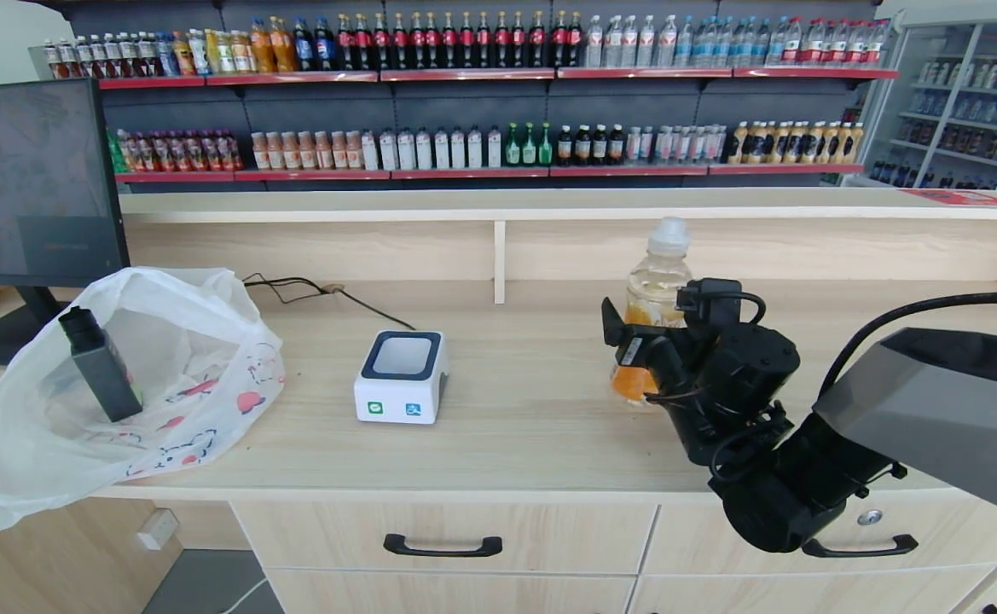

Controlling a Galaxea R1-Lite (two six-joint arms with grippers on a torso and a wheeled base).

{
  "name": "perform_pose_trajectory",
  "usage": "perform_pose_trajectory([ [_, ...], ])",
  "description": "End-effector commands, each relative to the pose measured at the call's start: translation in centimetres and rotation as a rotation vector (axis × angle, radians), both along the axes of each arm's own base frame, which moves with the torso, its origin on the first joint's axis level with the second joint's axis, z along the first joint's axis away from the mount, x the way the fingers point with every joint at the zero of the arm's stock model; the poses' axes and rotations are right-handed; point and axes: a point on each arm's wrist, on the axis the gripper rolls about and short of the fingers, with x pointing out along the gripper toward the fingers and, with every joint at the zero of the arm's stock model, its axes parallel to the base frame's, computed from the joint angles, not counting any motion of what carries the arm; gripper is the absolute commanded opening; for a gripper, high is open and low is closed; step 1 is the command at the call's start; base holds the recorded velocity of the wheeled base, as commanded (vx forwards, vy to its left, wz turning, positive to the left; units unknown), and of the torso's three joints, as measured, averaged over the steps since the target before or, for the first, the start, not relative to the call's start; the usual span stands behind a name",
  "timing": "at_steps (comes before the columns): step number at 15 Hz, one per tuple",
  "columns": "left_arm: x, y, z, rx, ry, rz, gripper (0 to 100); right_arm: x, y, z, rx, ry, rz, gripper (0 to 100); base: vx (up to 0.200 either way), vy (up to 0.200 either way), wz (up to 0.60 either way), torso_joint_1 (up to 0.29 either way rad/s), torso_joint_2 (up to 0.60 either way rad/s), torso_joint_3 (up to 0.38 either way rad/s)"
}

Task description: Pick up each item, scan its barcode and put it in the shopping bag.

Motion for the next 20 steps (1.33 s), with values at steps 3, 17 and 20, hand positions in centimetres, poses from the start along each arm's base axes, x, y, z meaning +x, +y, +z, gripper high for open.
perform_pose_trajectory([
  [3, 0.00, 0.00, 0.00, 0.000, -0.001, 0.000, 100, 0.10, 0.10, -0.05, 0.000, -0.003, 0.005, 100, 0.000, 0.000, 0.00, 0.000, 0.00, 0.000],
  [17, 0.00, 0.00, 0.00, 0.000, -0.001, 0.000, 100, 0.06, -0.58, 0.54, 0.021, -0.012, -0.004, 0, 0.000, 0.000, 0.00, 0.000, 0.00, 0.000],
  [20, 0.00, 0.00, 0.00, 0.000, -0.001, 0.000, 100, 0.08, -0.71, 0.84, 0.025, -0.020, -0.007, 0, 0.000, 0.000, 0.00, 0.000, 0.00, 0.000],
])
